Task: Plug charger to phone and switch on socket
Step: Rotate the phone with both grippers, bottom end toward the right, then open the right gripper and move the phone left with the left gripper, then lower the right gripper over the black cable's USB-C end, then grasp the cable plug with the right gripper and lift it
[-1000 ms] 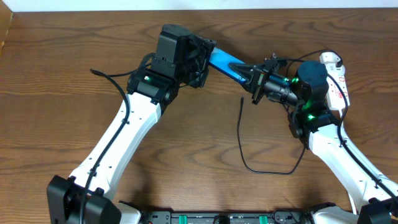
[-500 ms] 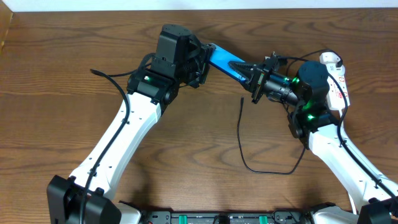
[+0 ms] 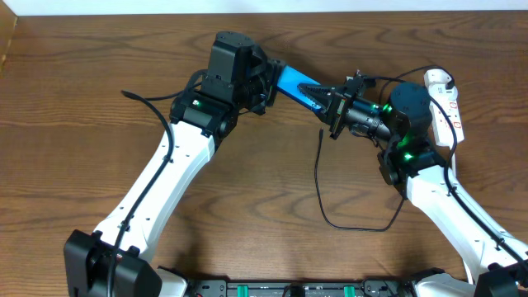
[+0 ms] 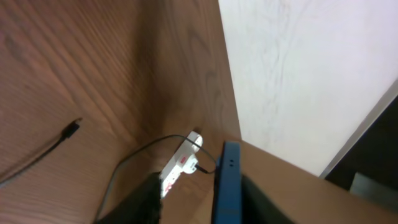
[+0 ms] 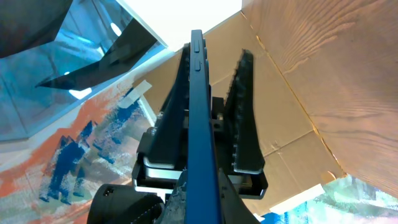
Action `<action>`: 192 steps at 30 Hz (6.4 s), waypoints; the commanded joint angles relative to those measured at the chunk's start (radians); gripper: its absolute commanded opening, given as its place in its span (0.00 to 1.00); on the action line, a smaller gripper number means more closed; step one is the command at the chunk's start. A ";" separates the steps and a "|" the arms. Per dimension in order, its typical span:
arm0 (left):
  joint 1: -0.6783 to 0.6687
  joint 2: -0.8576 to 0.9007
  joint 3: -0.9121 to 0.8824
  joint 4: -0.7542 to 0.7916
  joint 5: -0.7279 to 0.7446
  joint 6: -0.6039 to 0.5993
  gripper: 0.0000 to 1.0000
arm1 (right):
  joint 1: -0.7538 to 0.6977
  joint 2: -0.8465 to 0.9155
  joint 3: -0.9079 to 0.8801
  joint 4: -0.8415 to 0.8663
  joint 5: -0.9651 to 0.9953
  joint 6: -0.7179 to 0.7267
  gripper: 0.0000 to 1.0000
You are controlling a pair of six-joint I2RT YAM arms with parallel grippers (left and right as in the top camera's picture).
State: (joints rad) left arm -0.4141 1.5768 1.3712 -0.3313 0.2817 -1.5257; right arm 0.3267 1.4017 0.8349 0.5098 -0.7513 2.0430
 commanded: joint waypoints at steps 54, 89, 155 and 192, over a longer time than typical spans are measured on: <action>0.438 0.015 0.007 0.030 1.076 0.988 0.08 | -0.037 -0.001 0.022 -0.504 0.126 -1.024 0.99; 0.514 0.017 0.007 0.034 1.061 1.036 0.08 | 0.069 0.585 0.795 -1.611 0.588 -1.446 0.80; 0.514 0.017 0.005 0.027 1.049 1.044 0.07 | 0.126 0.809 0.786 -1.507 0.746 -1.325 0.49; 0.514 0.017 0.005 0.065 1.059 1.042 0.08 | 0.085 0.809 0.787 -1.377 -0.167 -1.801 0.01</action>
State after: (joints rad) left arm 0.0971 1.5967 1.3693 -0.2935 1.3041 -0.4927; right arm 0.4324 2.2021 1.6173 -0.8944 -0.4774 0.4717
